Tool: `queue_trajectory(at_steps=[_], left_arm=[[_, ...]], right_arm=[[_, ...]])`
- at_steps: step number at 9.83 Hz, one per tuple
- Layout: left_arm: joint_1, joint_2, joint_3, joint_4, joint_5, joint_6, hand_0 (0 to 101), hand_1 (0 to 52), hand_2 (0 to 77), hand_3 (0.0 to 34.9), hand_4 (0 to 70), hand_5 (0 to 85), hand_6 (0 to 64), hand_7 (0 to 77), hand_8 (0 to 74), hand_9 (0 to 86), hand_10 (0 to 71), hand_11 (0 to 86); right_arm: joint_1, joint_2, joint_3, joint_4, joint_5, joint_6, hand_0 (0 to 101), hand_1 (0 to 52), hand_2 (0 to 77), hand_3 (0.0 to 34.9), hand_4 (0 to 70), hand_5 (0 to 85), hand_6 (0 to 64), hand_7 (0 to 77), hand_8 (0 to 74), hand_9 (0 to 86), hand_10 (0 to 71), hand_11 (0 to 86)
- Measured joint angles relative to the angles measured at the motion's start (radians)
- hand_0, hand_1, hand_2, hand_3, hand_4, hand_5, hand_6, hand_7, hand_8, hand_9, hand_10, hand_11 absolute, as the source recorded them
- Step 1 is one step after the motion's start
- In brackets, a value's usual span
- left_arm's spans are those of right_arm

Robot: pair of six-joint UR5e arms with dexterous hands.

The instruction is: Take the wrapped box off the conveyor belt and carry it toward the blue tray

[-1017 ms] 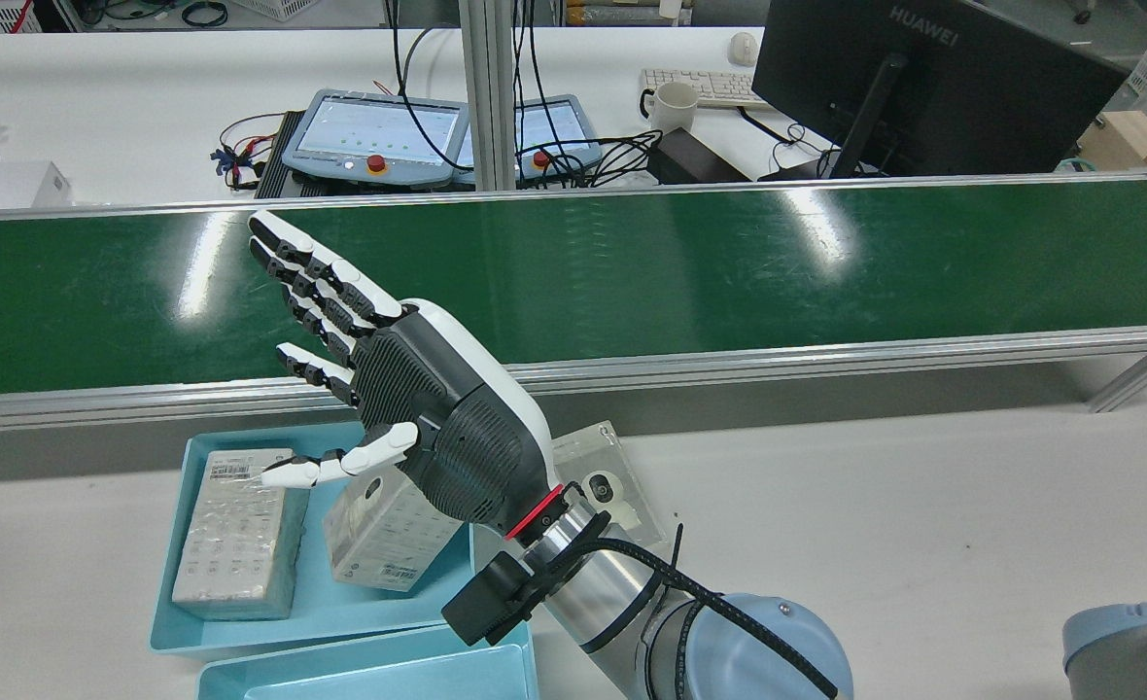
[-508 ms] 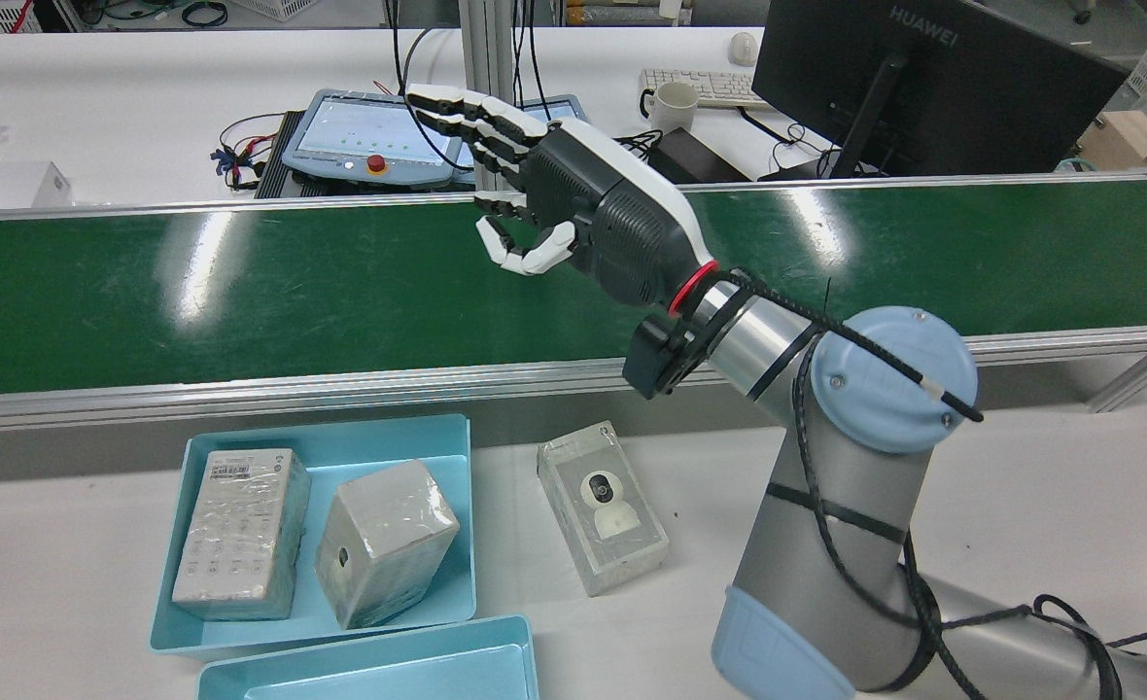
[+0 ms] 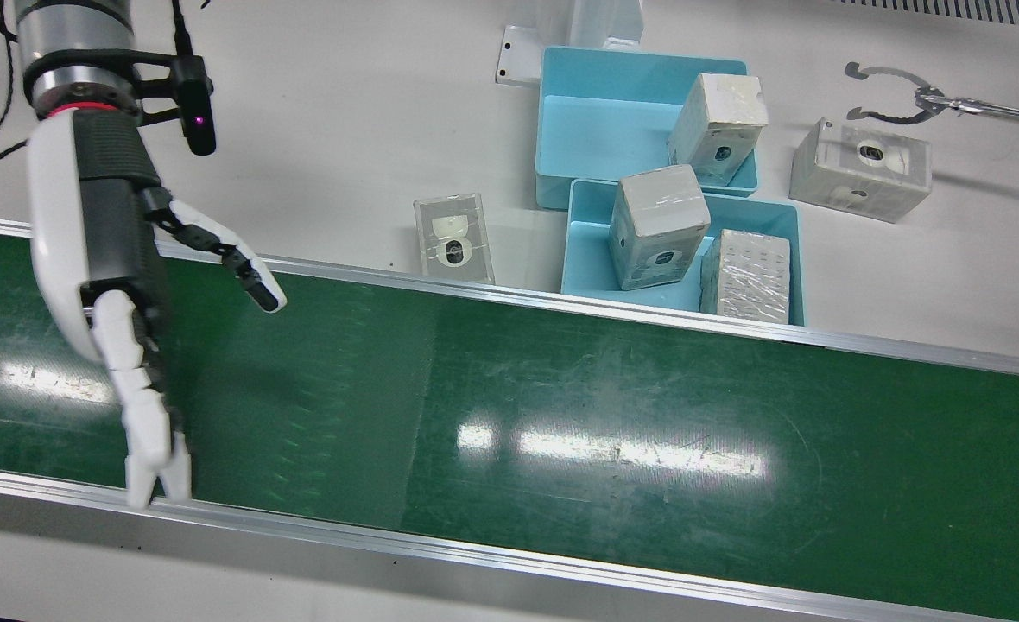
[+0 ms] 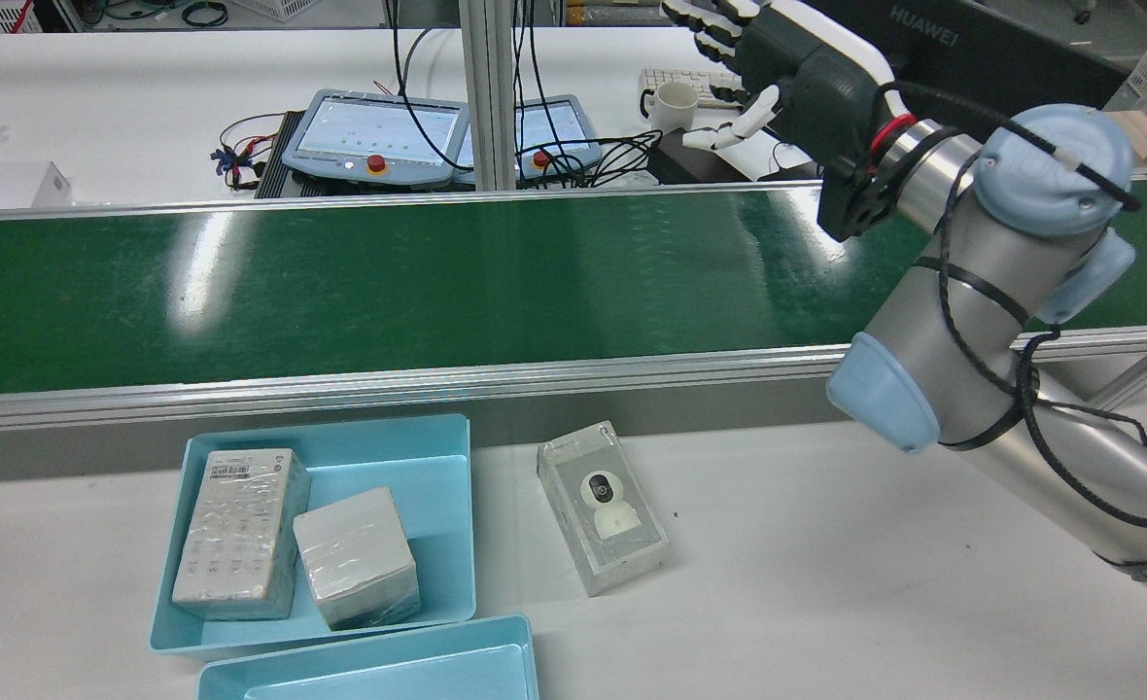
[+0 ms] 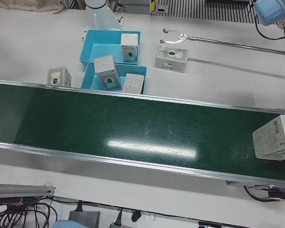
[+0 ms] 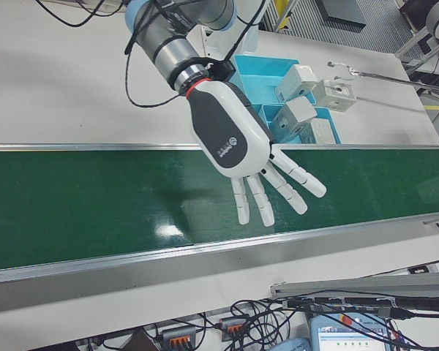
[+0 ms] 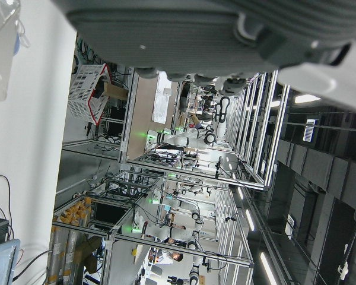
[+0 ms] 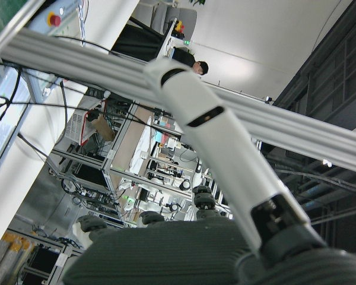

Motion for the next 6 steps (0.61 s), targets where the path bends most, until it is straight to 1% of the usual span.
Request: queue_trajectory(at_steps=[1, 2, 3, 4, 5, 6], left_arm=[[0.0, 0.0, 0.0, 0.0, 0.0, 0.0, 0, 0.0, 1.1, 0.0, 0.5, 0.5, 0.5, 0.5, 0.5, 0.5, 0.5, 0.0], [0.0, 0.0, 0.0, 0.0, 0.0, 0.0, 0, 0.0, 1.1, 0.0, 0.5, 0.5, 0.5, 0.5, 0.5, 0.0, 0.5, 0.0], [0.0, 0.0, 0.0, 0.0, 0.0, 0.0, 0, 0.0, 1.1, 0.0, 0.5, 0.5, 0.5, 0.5, 0.5, 0.0, 0.5, 0.0], [0.0, 0.0, 0.0, 0.0, 0.0, 0.0, 0, 0.0, 1.1, 0.0, 0.5, 0.5, 0.5, 0.5, 0.5, 0.0, 0.5, 0.0], [0.0, 0.0, 0.0, 0.0, 0.0, 0.0, 0, 0.0, 0.5, 0.0, 0.5, 0.5, 0.5, 0.5, 0.0, 0.5, 0.5, 0.0], [0.0, 0.0, 0.0, 0.0, 0.0, 0.0, 0, 0.0, 1.1, 0.0, 0.5, 0.5, 0.5, 0.5, 0.5, 0.5, 0.5, 0.0]], right_arm=[[0.045, -0.012, -0.003, 0.004, -0.003, 0.021, 69, 32.2, 25.1, 30.5, 0.5, 1.6, 0.0, 0.5, 0.0, 1.1, 0.0, 1.6], [0.074, -0.026, -0.007, 0.006, 0.0, 0.075, 55, 24.0, 18.5, 30.6, 0.0, 1.6, 0.0, 0.5, 0.0, 1.1, 0.0, 1.6], [0.084, -0.036, -0.012, 0.02, 0.004, 0.124, 55, 24.0, 18.5, 30.6, 0.0, 1.6, 0.0, 0.5, 0.0, 1.1, 0.0, 1.6], [0.083, -0.053, -0.016, 0.051, 0.007, 0.165, 47, 15.8, 14.2, 25.1, 0.0, 1.1, 0.0, 0.5, 0.0, 1.1, 1.6, 3.3], [0.074, -0.076, -0.018, 0.084, 0.008, 0.203, 47, 15.8, 14.2, 25.1, 0.0, 1.1, 0.0, 0.5, 0.0, 1.1, 1.6, 3.3], [0.063, -0.095, -0.02, 0.107, 0.009, 0.231, 45, 8.7, 7.6, 24.4, 0.0, 1.1, 0.0, 0.5, 0.0, 1.1, 2.2, 2.7]])
